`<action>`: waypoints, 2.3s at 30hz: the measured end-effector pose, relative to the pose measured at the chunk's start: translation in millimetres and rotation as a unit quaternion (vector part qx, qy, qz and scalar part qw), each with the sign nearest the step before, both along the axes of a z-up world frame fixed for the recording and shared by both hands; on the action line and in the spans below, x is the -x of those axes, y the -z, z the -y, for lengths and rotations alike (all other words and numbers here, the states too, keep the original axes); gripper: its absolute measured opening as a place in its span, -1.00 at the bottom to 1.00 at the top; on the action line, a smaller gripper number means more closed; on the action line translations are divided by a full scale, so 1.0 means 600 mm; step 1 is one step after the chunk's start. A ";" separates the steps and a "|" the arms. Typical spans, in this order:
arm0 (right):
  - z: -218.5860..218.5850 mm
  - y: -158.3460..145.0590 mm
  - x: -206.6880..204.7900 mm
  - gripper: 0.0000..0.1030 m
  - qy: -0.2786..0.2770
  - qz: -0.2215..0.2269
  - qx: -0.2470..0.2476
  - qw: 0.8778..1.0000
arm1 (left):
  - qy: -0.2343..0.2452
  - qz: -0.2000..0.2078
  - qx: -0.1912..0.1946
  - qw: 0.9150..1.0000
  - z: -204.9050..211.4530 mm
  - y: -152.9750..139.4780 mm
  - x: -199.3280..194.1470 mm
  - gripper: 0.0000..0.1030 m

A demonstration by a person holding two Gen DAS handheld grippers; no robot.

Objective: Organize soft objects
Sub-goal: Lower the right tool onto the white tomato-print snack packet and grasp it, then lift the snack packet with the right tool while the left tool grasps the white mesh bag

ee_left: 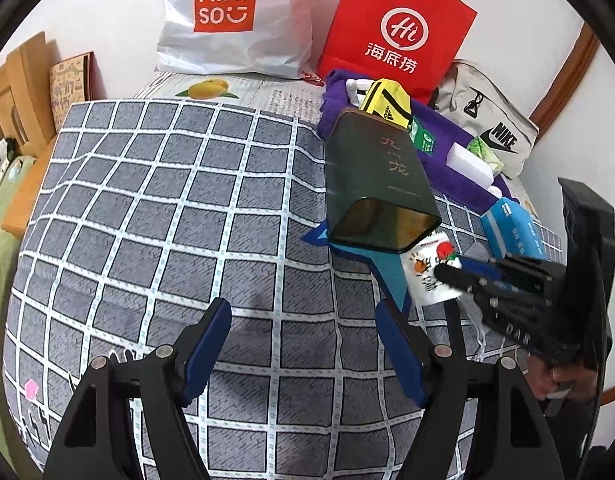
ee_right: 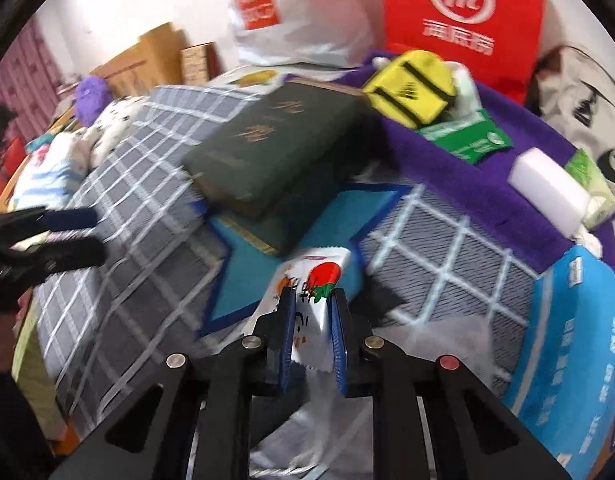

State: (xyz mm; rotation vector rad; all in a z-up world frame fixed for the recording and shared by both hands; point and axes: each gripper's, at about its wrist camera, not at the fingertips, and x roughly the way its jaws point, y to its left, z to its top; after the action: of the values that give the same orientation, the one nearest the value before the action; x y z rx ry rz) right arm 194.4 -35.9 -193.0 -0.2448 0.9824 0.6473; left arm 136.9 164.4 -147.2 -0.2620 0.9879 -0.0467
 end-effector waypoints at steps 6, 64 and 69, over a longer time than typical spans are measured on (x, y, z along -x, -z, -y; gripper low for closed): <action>-0.013 0.015 -0.008 -0.41 0.008 -0.020 0.007 1.000 | -0.002 -0.001 0.002 1.000 -0.001 0.002 0.004 0.42; 0.333 -0.134 0.133 -0.87 0.187 0.110 -0.094 0.972 | 0.271 0.030 -0.135 0.952 0.368 0.069 -0.098 0.86; 0.337 -0.127 0.131 -0.87 0.192 0.101 -0.097 0.971 | 0.283 0.033 -0.145 0.948 0.378 0.070 -0.098 0.87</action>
State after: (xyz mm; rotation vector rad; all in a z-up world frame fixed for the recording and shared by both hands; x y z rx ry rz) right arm 115.5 -238.3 -117.0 0.0534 0.7365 0.3504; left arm 195.9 -62.5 -189.4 0.2983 0.9634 -0.4281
